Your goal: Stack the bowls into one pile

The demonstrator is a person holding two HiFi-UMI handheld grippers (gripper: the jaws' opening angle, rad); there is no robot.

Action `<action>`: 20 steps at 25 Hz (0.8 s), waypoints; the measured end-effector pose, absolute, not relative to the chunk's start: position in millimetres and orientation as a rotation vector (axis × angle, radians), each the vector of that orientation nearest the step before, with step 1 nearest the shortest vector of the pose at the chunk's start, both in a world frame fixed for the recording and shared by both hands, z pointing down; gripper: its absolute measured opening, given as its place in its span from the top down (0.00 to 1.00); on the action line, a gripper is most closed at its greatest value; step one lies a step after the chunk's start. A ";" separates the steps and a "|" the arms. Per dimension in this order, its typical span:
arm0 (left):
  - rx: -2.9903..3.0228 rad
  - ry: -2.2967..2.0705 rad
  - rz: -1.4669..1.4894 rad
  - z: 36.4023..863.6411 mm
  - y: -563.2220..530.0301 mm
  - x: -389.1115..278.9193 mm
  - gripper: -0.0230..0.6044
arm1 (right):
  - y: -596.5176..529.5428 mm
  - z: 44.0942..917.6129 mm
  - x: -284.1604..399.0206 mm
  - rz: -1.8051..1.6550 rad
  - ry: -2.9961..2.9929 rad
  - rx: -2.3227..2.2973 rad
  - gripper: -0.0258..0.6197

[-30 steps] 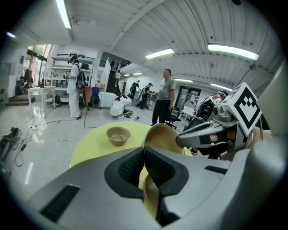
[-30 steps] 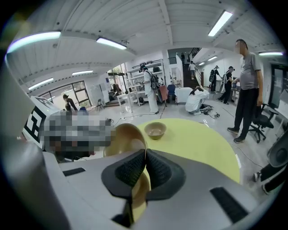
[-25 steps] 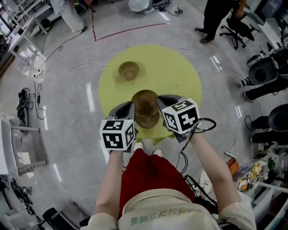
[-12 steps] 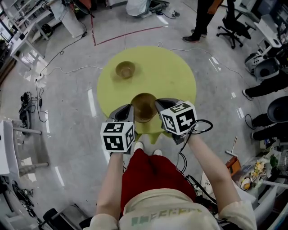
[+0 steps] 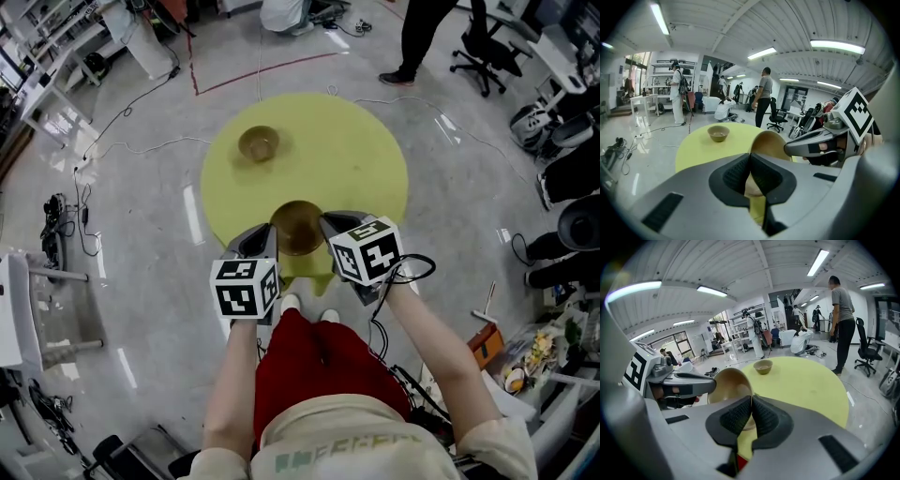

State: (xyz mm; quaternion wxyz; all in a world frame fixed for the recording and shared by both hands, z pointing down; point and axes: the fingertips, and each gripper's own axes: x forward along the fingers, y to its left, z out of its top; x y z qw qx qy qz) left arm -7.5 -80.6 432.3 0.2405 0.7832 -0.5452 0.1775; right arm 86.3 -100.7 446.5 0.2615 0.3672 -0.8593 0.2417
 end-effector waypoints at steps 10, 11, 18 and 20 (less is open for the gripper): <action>2.112 -1.456 0.522 456.4 -84.8 -14.1 0.92 | -104.1 473.1 80.2 0.710 -2.280 0.999 0.90; 2.110 -1.453 0.527 459.0 -85.1 -13.9 0.92 | -104.2 476.1 80.5 0.717 -2.273 1.000 0.90; 2.092 -1.415 0.546 474.5 -90.3 -17.5 0.92 | -107.8 492.3 77.3 0.750 -2.233 1.002 0.90; 2.087 -1.410 0.550 476.7 -93.4 -19.4 0.92 | -110.2 494.1 75.6 0.751 -2.224 1.001 0.90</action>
